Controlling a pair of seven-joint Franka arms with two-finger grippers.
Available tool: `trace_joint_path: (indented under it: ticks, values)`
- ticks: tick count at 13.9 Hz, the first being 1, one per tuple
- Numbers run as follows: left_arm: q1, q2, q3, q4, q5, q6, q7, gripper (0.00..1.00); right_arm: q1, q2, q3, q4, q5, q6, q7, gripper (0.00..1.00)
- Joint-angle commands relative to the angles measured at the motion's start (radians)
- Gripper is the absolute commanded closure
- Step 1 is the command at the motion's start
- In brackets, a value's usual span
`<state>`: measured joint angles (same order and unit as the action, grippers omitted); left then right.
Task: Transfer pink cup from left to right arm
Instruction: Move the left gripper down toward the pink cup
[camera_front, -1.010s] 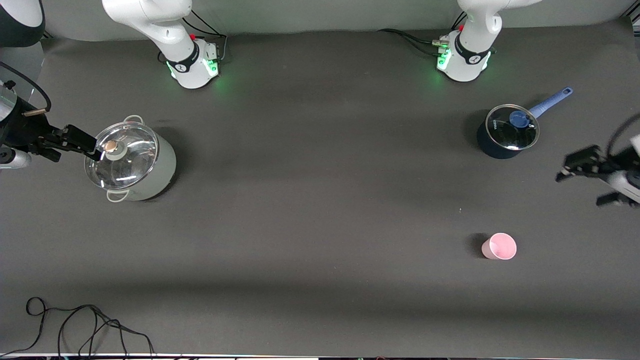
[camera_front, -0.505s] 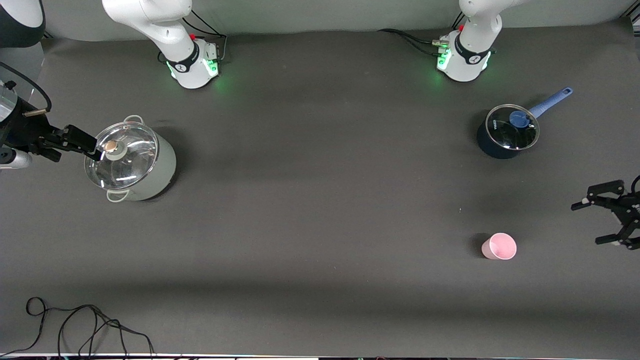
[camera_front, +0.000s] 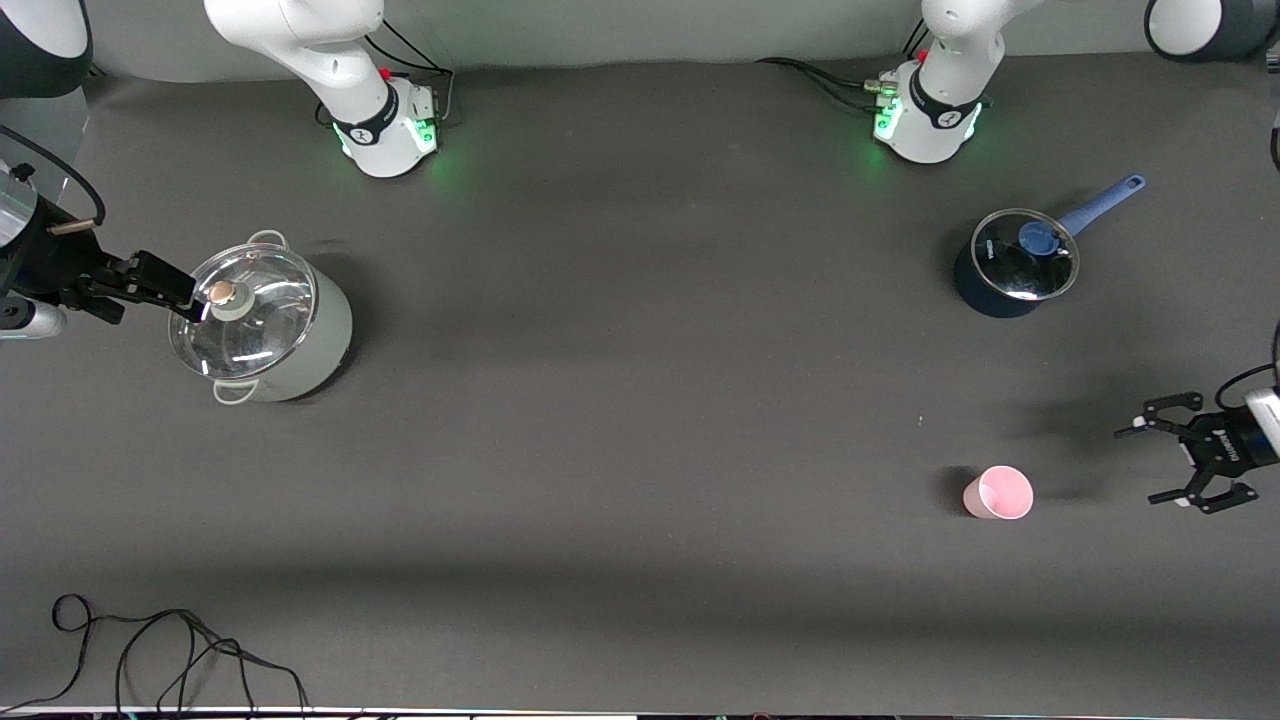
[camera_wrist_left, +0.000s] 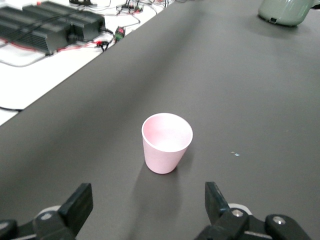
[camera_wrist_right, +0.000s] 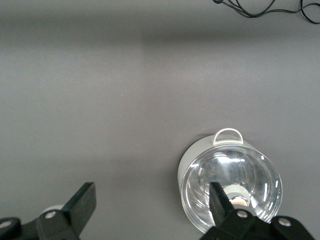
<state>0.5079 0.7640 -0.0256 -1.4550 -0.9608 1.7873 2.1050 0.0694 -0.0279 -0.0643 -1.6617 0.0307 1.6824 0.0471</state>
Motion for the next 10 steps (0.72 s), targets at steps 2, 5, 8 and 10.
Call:
trace_joint_path:
  ticks: [2, 5, 8, 10]
  values:
    - [0.026, 0.139, -0.016, 0.022, -0.159, -0.029, 0.182, 0.01, 0.007, -0.007, -0.003, -0.004, -0.017, -0.009, 0.013, 0.0]
    - [0.026, 0.205, -0.049, 0.022, -0.211, -0.037, 0.24, 0.01, 0.007, -0.007, -0.003, -0.004, -0.017, -0.009, 0.011, 0.0]
    - [0.026, 0.259, -0.082, 0.018, -0.257, -0.036, 0.306, 0.01, 0.007, -0.007, -0.003, -0.004, -0.017, -0.009, 0.01, 0.0]
    - [0.014, 0.264, -0.089, 0.005, -0.274, -0.032, 0.314, 0.01, 0.007, -0.007, -0.003, -0.003, -0.017, -0.02, 0.01, 0.0]
